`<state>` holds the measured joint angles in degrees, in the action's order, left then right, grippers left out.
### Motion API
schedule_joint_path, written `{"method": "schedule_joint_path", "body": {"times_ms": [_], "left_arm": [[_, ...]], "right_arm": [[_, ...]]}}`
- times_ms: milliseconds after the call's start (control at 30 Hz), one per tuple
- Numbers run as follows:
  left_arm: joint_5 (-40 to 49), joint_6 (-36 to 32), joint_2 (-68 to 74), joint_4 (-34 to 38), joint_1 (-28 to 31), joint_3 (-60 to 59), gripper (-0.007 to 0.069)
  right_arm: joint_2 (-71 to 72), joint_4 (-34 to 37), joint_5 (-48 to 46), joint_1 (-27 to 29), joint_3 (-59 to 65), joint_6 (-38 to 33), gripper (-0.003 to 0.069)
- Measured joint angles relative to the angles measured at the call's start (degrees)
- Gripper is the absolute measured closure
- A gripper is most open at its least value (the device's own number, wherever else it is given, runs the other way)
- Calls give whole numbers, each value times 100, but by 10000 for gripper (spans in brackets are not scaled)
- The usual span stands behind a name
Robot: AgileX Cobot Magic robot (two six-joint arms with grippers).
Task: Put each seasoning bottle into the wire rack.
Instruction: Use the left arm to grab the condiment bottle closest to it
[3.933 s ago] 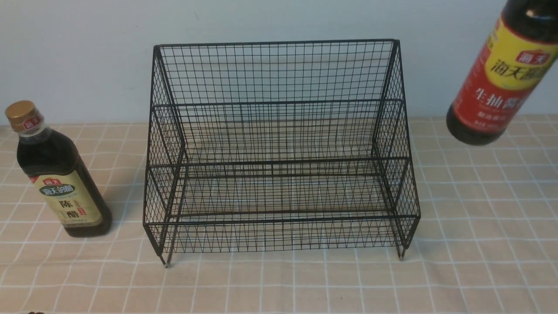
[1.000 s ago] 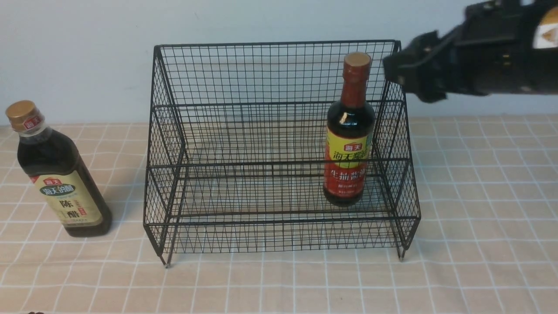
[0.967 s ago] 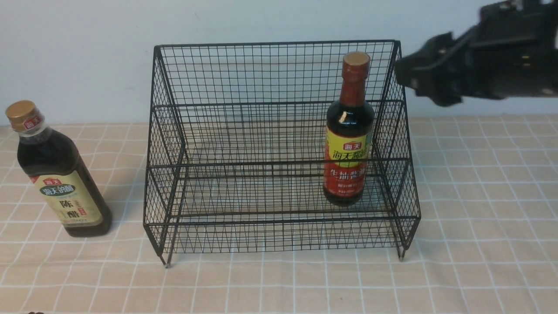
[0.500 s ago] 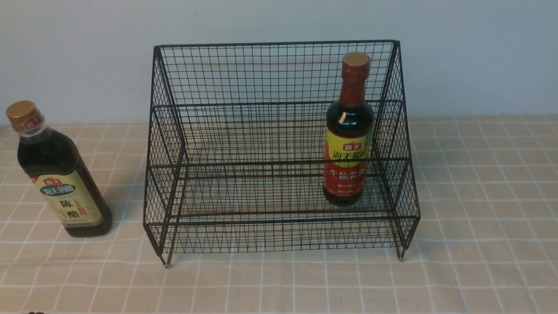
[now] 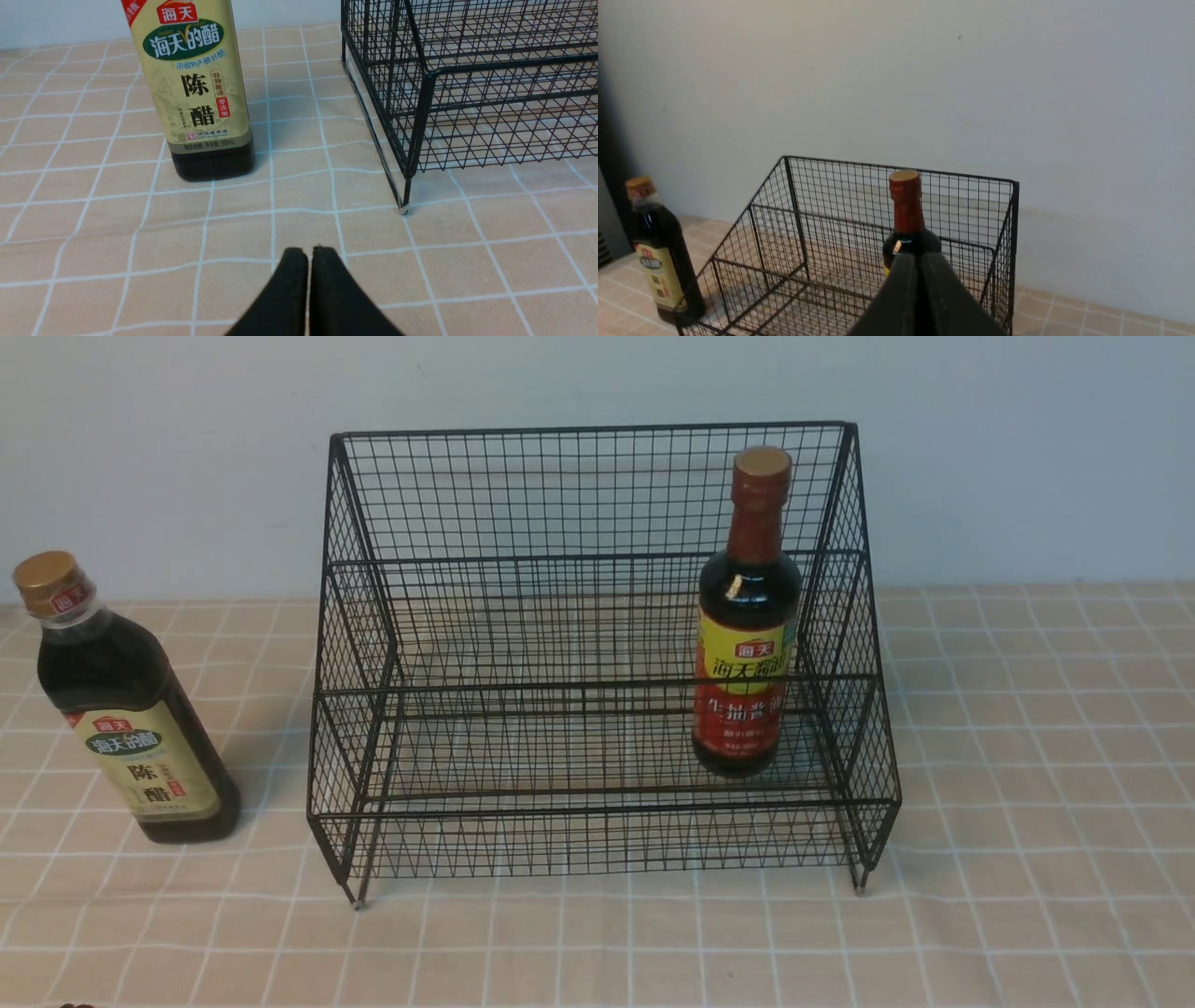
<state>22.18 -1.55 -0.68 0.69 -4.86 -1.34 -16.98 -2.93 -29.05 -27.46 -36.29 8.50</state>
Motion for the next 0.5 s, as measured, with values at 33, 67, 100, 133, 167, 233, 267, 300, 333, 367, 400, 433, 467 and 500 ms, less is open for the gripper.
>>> {"method": "schedule_joint_path", "body": {"times_ms": [33,67,100,133,167,233,267,300,333,367,400,433,467,500], "left_arm": [[0,0,0,0,0,0,631],[0,0,0,0,0,0,631],[0,0,0,0,0,0,631],[0,0,0,0,0,0,631],[0,0,0,0,0,0,631],[0,0,0,0,0,0,631],[0,0,0,0,0,0,631],[0,0,0,0,0,0,631],[0,0,0,0,0,0,631],[0,0,0,0,0,0,631],[0,0,0,0,0,0,631],[0,0,0,0,0,0,631],[0,0,0,0,0,0,631],[0,0,0,0,0,0,631]], "right_arm": [[62,-74,70,95,184,0,672],[88,-87,92,119,219,-2,672],[178,-144,229,304,482,-2,672],[254,-157,333,509,653,-2,672],[336,-171,505,748,940,-2,672],[461,-183,685,1176,1312,-2,672],[565,-188,772,1397,1541,-2,672],[635,-188,850,1564,1775,-2,672],[832,-195,974,1981,2254,-7,672],[883,-202,986,2078,2315,-7,672],[1099,-211,1029,2414,2790,-7,672],[1210,-211,1042,2548,3021,-7,672],[1294,-211,1042,2636,3190,-7,673],[1410,-211,1047,2730,3402,-7,673]]}}
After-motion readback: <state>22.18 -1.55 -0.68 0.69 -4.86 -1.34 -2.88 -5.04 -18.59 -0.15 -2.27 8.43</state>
